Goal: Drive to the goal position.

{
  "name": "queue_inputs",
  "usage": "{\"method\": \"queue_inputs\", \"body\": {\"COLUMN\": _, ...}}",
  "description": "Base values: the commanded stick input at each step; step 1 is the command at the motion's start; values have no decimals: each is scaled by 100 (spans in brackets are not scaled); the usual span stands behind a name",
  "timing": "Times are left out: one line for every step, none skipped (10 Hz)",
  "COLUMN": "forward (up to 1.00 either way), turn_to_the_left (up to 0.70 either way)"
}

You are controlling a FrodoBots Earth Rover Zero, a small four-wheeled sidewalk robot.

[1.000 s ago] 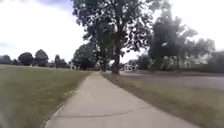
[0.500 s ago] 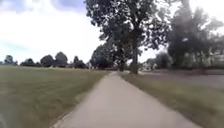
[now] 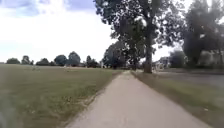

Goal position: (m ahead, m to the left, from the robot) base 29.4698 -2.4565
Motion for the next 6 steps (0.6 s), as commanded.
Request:
{"method": "queue_inputs", "body": {"forward": 100, "turn_to_the_left": 0}}
{"method": "queue_inputs", "body": {"forward": 100, "turn_to_the_left": 0}}
{"method": "queue_inputs", "body": {"forward": 100, "turn_to_the_left": 0}}
{"method": "queue_inputs", "body": {"forward": 100, "turn_to_the_left": 0}}
{"method": "queue_inputs", "body": {"forward": 100, "turn_to_the_left": 0}}
{"method": "queue_inputs", "body": {"forward": 100, "turn_to_the_left": 0}}
